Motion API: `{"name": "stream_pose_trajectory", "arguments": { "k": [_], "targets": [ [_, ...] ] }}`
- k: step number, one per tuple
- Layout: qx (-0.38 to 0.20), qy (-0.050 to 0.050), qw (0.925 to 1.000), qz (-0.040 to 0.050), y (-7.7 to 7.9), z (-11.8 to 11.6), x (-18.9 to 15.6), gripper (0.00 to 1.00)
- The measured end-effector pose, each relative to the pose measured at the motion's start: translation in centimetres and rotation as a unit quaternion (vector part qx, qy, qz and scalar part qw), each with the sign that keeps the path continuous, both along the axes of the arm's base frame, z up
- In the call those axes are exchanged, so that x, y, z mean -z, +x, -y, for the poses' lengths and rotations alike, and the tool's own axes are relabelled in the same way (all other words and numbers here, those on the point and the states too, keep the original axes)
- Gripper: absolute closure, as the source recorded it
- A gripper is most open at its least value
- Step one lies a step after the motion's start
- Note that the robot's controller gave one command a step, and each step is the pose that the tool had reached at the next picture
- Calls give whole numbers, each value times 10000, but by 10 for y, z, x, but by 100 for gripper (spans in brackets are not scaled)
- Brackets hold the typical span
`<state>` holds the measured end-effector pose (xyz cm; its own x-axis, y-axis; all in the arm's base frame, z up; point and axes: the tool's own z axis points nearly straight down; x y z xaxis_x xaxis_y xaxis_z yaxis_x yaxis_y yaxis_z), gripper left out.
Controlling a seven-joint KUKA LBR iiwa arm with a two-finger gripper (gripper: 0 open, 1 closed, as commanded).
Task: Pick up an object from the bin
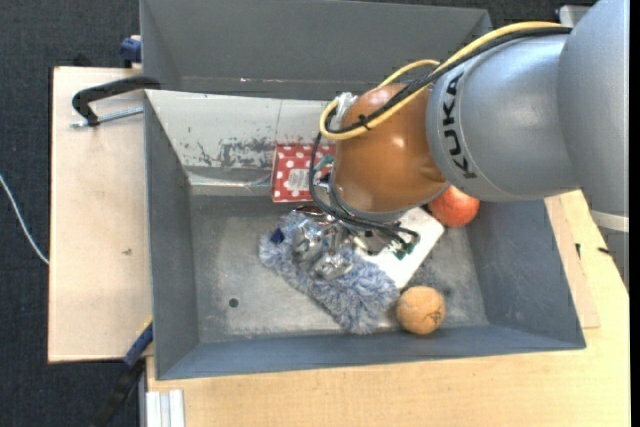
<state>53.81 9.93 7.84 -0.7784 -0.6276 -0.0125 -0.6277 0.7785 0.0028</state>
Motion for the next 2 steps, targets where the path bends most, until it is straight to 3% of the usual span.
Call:
{"name": "stream_pose_trajectory", "arguments": {
  "k": [1,2],
  "targets": [
    [22,-28,10000,-36,-5,2,-31,100],
    [-139,-38,9999,-14,1,8,-92,0]
  ]
}}
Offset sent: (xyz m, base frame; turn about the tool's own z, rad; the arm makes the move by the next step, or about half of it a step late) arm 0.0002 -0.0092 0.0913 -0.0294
